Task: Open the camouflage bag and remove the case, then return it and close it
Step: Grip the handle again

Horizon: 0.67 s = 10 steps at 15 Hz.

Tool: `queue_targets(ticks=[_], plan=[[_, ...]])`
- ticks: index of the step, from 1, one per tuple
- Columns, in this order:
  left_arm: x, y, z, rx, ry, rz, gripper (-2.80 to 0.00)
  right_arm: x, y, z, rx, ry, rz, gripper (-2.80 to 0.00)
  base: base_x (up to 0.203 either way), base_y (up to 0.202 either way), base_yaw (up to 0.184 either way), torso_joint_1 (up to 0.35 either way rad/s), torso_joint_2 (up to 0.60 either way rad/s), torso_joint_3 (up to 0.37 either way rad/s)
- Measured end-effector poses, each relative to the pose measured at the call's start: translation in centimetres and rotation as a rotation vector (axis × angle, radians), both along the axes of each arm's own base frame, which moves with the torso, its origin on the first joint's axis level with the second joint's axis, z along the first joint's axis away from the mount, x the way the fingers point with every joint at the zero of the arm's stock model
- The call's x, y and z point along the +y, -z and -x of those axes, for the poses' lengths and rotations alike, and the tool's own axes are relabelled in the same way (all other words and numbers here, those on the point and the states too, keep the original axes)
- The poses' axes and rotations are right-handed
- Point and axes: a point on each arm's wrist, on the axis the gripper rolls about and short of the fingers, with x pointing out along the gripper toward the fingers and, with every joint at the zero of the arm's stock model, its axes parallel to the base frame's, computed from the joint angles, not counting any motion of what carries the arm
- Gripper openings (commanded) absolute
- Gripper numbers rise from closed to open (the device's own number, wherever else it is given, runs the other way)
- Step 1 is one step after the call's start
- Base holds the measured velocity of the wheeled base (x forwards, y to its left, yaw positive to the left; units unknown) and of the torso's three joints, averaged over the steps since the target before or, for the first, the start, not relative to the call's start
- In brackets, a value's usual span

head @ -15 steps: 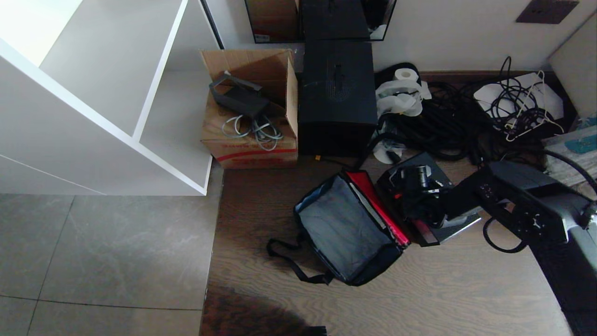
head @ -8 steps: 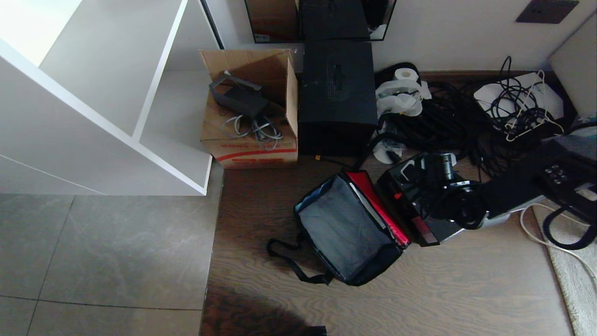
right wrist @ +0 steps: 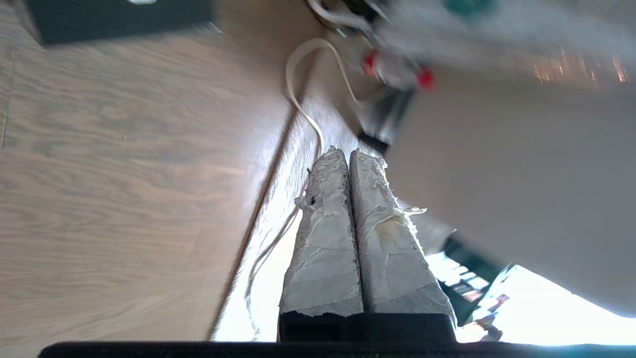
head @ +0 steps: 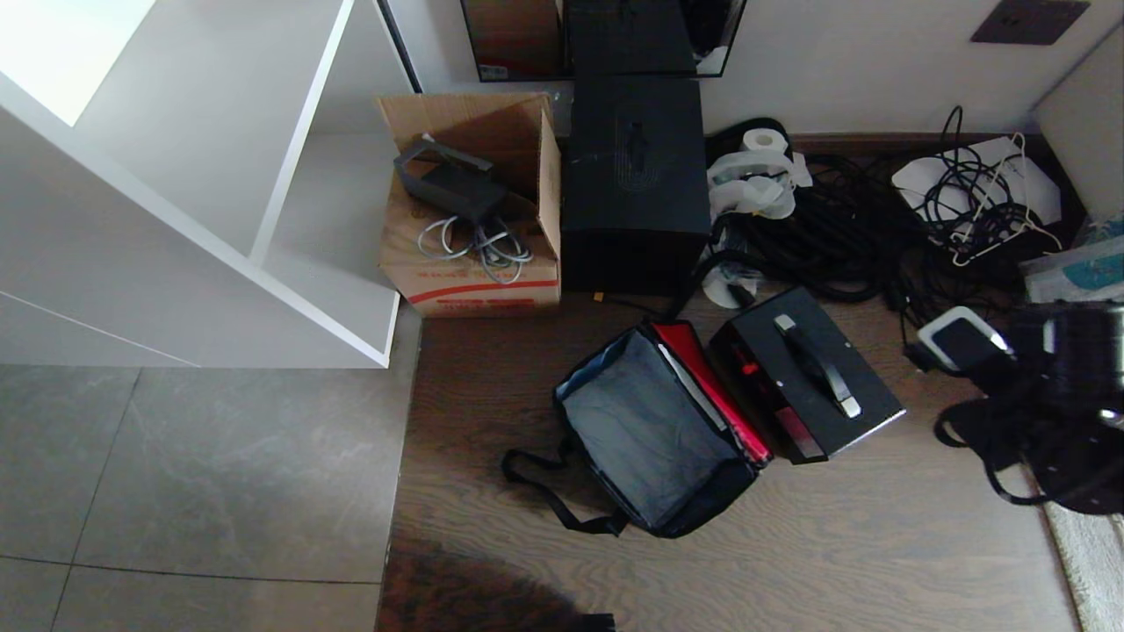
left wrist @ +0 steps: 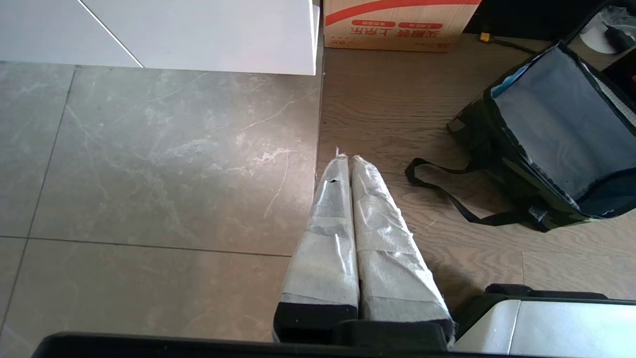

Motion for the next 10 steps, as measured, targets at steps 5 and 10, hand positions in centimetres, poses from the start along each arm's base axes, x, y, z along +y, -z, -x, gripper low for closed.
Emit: queue_targets(ticks=[5, 10], plan=[[0.0, 0.0, 0.0, 0.0, 0.0, 0.0, -2.8, -2.6, -0.2, 12.9, -0.227, 0.044, -0.17, -2.8, 0.0, 0.0, 0.0, 0.0, 0.0, 0.0], [0.0, 0.0, 0.0, -0.001, 0.0, 0.0, -2.8, -3.3, 5.0, 20.5, -0.3, -0.048, -0.616, -2.8, 0.0, 0.0, 0.0, 0.0, 0.0, 0.0]])
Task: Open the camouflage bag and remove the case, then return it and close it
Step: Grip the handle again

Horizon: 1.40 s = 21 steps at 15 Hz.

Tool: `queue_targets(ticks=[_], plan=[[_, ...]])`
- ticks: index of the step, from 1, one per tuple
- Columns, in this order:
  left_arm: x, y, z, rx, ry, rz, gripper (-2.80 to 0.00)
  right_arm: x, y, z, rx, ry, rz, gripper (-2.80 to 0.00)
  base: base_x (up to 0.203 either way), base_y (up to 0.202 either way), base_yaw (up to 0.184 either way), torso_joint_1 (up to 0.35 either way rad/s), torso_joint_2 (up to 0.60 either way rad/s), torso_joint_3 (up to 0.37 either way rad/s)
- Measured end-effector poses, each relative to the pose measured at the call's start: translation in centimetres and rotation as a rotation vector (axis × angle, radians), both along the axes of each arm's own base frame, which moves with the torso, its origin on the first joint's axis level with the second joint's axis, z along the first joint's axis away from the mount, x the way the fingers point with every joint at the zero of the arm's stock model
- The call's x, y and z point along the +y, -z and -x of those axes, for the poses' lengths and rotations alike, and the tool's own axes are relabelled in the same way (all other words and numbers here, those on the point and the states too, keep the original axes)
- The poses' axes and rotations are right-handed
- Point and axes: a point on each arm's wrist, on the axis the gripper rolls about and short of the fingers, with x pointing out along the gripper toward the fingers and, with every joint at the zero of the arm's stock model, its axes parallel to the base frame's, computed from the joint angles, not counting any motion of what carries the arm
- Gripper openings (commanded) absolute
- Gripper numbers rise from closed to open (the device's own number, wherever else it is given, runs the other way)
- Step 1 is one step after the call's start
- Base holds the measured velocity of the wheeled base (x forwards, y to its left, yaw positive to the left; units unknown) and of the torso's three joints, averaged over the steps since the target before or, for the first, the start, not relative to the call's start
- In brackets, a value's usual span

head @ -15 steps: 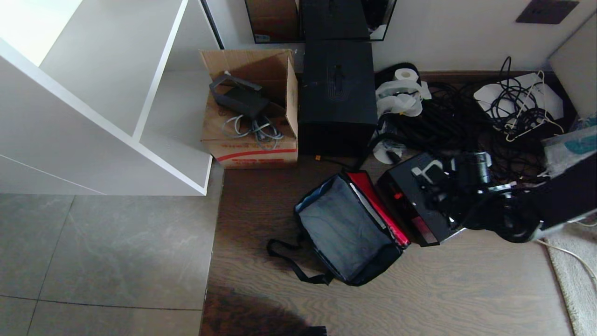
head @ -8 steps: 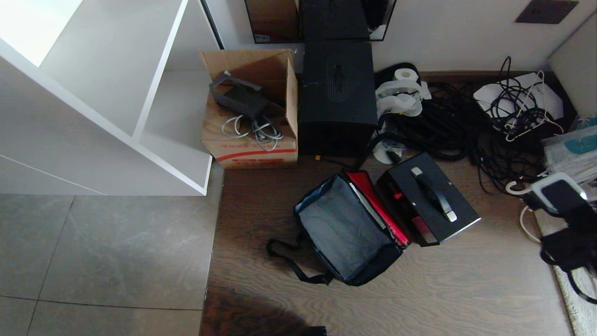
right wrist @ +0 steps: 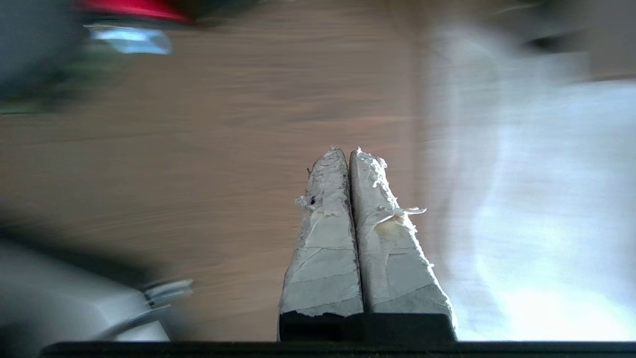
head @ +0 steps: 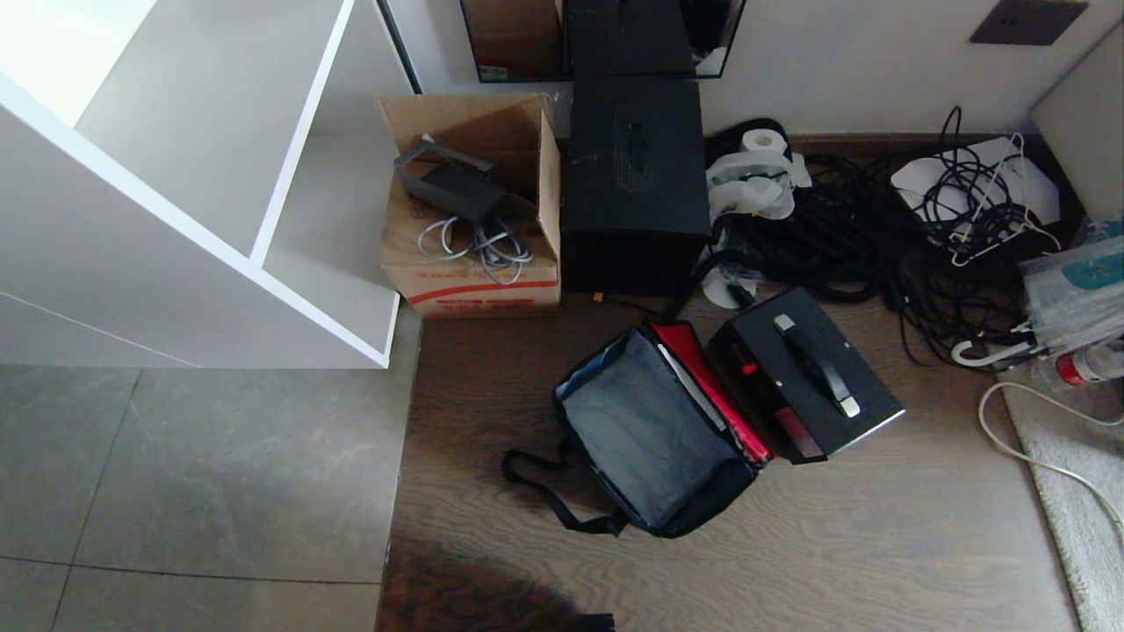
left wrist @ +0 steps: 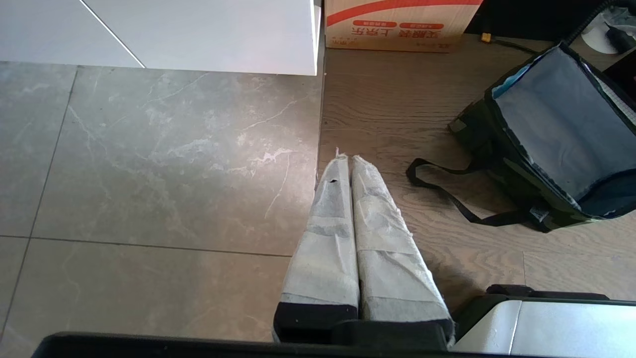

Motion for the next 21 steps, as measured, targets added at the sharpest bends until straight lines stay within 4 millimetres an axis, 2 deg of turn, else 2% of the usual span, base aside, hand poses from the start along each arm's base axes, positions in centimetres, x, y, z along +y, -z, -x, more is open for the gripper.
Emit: queue_targets(ticks=[3, 6, 11, 21], plan=[[0.0, 0.0, 0.0, 0.0, 0.0, 0.001, -2.8, 0.5, 1.4, 1.7, -0.103, -0.197, -0.162, -2.8, 0.0, 0.0, 0.0, 0.0, 0.0, 0.0], [0.0, 0.0, 0.0, 0.0, 0.0, 0.0, -2.8, 0.8, 2.6, 2.8, -0.179, -0.31, -0.191, -2.8, 0.0, 0.0, 0.0, 0.0, 0.0, 0.0], [0.0, 0.0, 0.0, 0.0, 0.0, 0.001, -2.8, 0.8, 3.0, 4.3, -0.355, -0.327, -0.168, -2.8, 0.0, 0.0, 0.0, 0.0, 0.0, 0.0], [0.0, 0.0, 0.0, 0.001, 0.0, 0.0, -2.8, 0.8, 3.2, 4.6, -0.393, -0.331, -0.162, -2.8, 0.0, 0.0, 0.0, 0.0, 0.0, 0.0]])
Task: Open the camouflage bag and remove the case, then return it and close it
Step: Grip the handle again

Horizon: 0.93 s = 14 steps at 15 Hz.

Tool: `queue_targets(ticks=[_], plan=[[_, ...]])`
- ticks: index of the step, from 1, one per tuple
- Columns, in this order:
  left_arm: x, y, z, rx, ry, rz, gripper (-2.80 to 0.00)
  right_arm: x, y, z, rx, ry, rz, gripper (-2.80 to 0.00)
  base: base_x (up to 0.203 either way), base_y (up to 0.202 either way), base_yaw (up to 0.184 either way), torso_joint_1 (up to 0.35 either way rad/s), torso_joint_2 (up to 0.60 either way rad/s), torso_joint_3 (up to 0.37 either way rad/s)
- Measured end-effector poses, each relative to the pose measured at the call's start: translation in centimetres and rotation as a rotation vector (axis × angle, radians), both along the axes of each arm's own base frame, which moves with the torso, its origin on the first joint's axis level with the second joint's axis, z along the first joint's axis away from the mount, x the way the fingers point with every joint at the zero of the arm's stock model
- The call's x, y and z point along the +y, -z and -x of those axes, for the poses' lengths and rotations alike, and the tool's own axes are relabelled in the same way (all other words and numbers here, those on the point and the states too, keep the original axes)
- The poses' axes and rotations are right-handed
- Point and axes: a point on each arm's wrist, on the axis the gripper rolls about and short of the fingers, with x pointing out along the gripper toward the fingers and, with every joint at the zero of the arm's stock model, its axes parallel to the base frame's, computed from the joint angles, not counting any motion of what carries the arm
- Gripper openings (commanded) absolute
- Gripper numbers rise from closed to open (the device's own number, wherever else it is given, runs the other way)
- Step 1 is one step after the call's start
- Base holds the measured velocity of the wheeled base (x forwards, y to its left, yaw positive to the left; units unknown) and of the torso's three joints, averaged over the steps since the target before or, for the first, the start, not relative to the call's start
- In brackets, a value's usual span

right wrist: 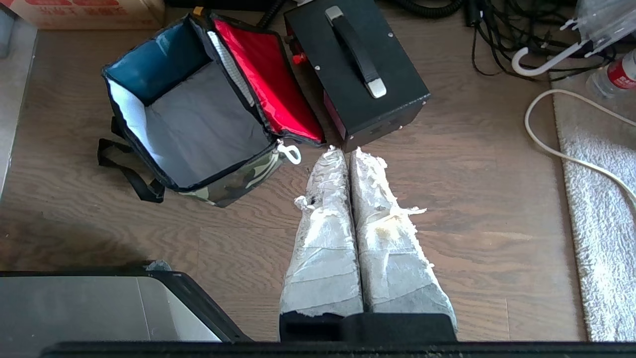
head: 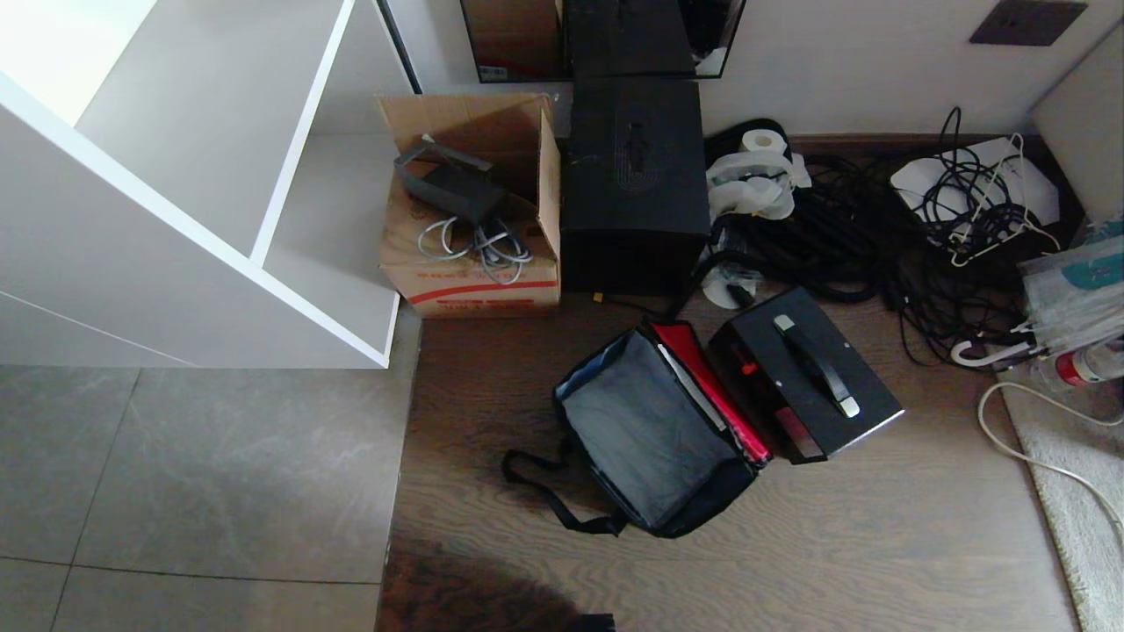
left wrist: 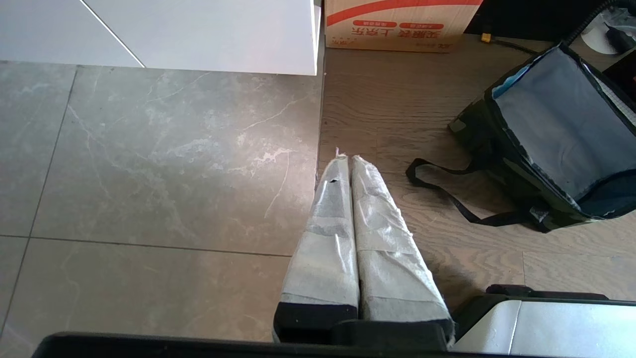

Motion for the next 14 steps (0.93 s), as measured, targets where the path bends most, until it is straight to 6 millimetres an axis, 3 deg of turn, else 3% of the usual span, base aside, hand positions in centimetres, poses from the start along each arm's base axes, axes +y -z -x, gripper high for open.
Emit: queue_targets(ticks=[14], plan=[[0.0, -0.01, 0.0, 0.0, 0.0, 0.0, -2.8, 0.0, 0.01, 0.0, 0.001, 0.0, 0.0, -2.8, 0.0, 0.0, 0.0, 0.0, 0.0, 0.0]])
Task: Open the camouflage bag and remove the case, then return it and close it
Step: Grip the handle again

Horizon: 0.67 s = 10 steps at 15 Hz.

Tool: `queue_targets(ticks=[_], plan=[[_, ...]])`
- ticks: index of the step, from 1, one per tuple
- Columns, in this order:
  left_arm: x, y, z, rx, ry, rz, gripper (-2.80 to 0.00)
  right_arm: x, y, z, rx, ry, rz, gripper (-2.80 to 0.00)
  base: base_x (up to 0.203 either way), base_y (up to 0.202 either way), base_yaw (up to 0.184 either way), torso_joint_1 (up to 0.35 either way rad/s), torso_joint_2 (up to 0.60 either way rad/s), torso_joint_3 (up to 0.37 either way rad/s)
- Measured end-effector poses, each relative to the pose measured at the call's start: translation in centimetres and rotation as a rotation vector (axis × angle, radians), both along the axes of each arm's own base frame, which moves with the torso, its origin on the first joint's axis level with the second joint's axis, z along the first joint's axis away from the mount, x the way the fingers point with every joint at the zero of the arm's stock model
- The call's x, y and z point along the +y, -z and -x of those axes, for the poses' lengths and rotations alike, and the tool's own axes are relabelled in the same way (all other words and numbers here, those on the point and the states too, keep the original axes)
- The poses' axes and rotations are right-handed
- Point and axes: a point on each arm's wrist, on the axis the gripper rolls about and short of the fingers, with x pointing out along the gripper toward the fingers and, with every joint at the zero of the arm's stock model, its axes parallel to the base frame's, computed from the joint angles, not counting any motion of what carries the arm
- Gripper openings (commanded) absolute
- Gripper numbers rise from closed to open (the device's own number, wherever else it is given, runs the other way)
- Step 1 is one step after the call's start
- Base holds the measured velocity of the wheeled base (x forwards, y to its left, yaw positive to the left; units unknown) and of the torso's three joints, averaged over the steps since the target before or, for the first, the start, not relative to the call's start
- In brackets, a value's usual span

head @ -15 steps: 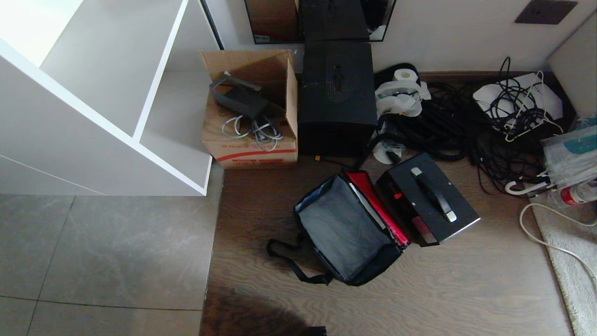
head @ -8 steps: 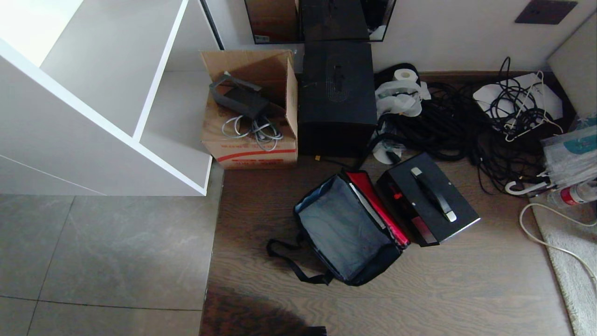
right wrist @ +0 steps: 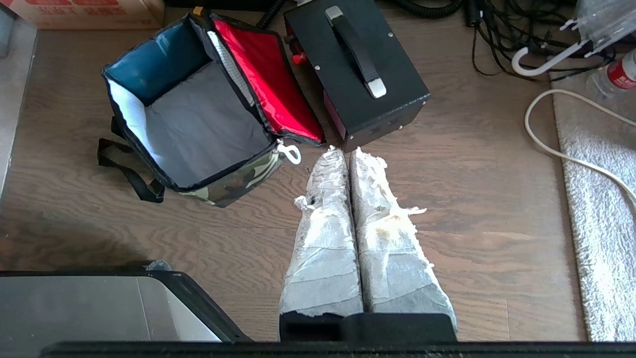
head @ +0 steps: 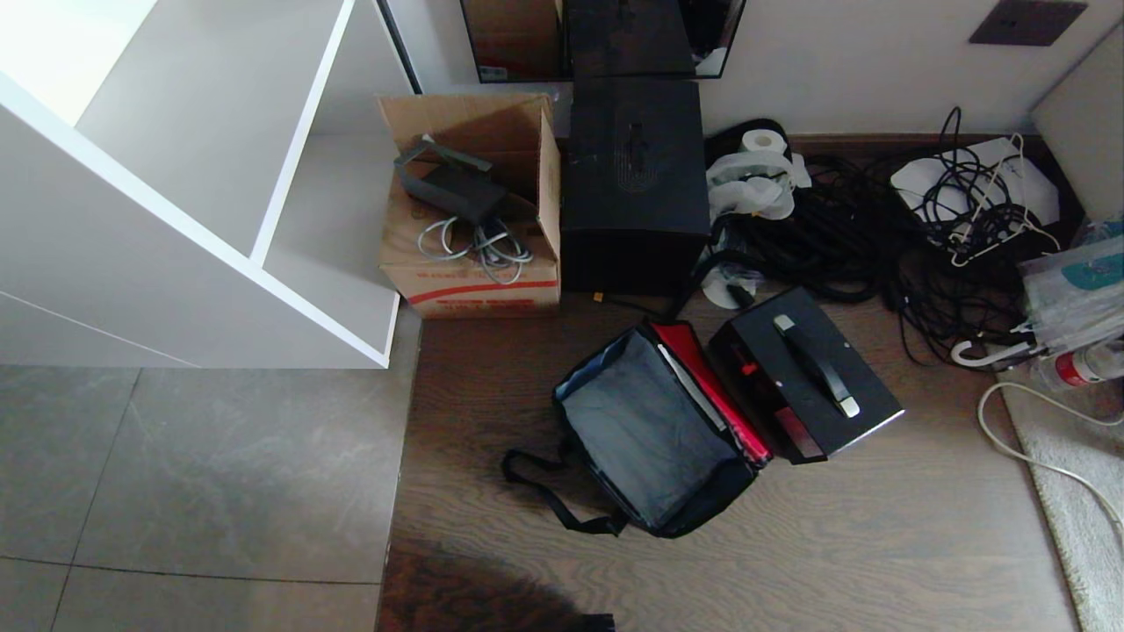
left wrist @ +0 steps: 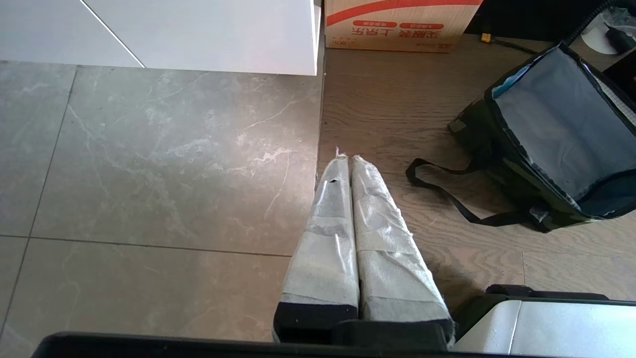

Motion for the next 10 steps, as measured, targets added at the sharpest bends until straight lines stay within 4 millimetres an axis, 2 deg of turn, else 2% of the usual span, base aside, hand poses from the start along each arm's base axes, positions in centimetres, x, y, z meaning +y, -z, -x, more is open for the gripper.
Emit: queue_targets(ticks=[10], plan=[[0.0, 0.02, -0.01, 0.001, 0.0, 0.0, -2.8, 0.0, 0.0, 0.0, 0.001, 0.0, 0.0, -2.8, 0.0, 0.0, 0.0, 0.0, 0.0, 0.0]])
